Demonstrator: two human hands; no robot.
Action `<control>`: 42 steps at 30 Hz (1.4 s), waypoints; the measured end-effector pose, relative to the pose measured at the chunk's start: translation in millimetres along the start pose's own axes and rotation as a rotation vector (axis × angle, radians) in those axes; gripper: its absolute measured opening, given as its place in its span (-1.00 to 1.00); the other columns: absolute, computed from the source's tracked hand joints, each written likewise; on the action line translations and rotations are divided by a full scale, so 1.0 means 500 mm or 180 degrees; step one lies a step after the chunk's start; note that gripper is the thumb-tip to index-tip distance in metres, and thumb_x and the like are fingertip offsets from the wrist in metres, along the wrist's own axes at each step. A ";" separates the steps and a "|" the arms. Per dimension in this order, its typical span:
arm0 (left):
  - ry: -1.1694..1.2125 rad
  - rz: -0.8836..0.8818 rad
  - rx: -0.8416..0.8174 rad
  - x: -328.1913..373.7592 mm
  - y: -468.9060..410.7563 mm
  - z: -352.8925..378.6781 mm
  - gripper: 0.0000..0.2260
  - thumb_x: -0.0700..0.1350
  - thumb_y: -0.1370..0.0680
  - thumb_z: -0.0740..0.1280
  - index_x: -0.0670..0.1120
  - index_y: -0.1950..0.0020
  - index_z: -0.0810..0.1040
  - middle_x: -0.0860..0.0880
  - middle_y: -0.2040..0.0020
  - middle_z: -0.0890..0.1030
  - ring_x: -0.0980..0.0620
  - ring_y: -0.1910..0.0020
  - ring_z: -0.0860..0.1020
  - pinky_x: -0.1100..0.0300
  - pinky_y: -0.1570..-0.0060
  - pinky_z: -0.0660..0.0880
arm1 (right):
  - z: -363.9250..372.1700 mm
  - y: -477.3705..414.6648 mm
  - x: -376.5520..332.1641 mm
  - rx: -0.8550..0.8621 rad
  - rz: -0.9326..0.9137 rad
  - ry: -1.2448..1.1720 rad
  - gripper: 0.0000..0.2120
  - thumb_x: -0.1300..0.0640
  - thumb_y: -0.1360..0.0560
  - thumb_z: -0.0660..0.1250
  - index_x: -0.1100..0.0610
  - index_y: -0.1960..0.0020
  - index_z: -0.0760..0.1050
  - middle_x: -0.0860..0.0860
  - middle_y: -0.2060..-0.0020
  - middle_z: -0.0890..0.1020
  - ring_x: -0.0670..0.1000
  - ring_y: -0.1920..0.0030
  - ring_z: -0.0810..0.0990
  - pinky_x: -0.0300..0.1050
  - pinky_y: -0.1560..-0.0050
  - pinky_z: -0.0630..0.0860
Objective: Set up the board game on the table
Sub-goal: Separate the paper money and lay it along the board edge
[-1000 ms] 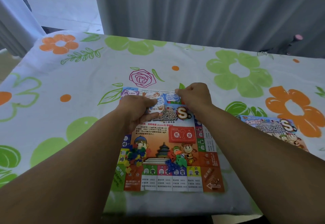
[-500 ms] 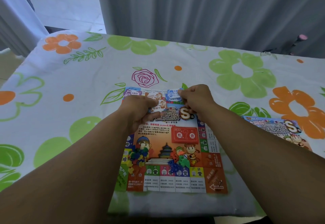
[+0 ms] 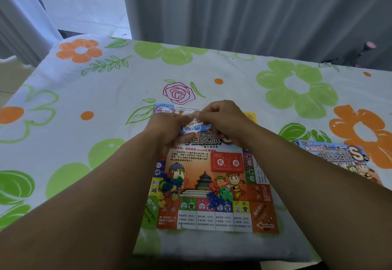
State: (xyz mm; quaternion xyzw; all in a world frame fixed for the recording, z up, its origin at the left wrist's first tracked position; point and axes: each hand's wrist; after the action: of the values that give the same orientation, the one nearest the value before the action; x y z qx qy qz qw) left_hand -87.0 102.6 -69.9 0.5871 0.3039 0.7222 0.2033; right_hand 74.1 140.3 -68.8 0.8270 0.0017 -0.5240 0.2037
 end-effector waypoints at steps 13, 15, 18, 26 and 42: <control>0.0010 -0.0176 0.0204 0.001 0.001 -0.059 -0.74 -0.30 -0.53 0.43 -0.24 -0.20 0.53 -0.25 -0.01 0.69 -0.23 0.19 0.72 0.04 0.06 0.67 | 0.041 -0.039 -0.004 0.0671 0.0185 -0.0200 -0.74 0.10 -0.55 0.44 0.31 0.13 0.58 0.11 0.32 0.62 -0.05 0.51 0.42 -0.24 0.52 0.36; 0.0005 -0.0232 0.0201 0.002 0.003 -0.069 -0.73 -0.28 -0.53 0.44 -0.23 -0.21 0.53 -0.26 0.00 0.70 -0.25 0.19 0.72 0.05 0.05 0.67 | 0.050 -0.045 -0.002 0.0661 0.0220 -0.0102 -0.70 0.10 -0.54 0.45 0.38 0.06 0.59 0.12 0.29 0.65 -0.05 0.46 0.47 -0.20 0.43 0.39; -0.0023 -0.0276 0.0177 0.004 0.006 -0.074 -0.74 -0.25 -0.53 0.44 -0.22 -0.20 0.53 -0.25 0.01 0.70 -0.25 0.19 0.72 0.04 0.03 0.67 | 0.058 -0.053 0.001 0.0677 0.0219 0.0063 -0.70 0.08 -0.52 0.47 0.36 0.08 0.61 0.13 0.24 0.68 -0.02 0.30 0.61 -0.05 0.22 0.55; -0.0011 -0.0247 0.0097 0.006 0.011 -0.067 -0.76 -0.20 -0.53 0.46 -0.22 -0.17 0.55 -0.25 0.00 0.71 -0.25 0.16 0.72 0.03 0.02 0.66 | 0.059 -0.035 -0.011 0.0640 -0.0226 0.0469 -0.62 -0.01 -0.53 0.43 0.35 0.10 0.58 0.18 0.21 0.66 0.09 0.22 0.64 0.03 0.11 0.59; -0.0002 -0.0016 0.0122 0.004 0.016 -0.009 -0.81 -0.31 -0.55 0.41 -0.31 -0.15 0.58 -0.19 0.01 0.62 -0.06 0.34 0.71 0.12 0.25 0.68 | -0.032 -0.024 0.025 0.0927 0.0386 -0.0138 -0.73 0.11 -0.59 0.38 0.25 0.20 0.49 0.07 0.46 0.45 -0.07 0.57 0.40 -0.22 0.49 0.34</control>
State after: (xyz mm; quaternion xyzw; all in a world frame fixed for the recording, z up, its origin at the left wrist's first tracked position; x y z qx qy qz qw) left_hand -91.5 97.2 -63.8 0.5903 0.3191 0.7156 0.1939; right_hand 91.0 153.9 -77.8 0.8349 -0.1287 -0.5231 0.1130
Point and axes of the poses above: each hand's wrist, its own y-axis away from the middle knuckle, its own z-axis out of the palm, x = y × z
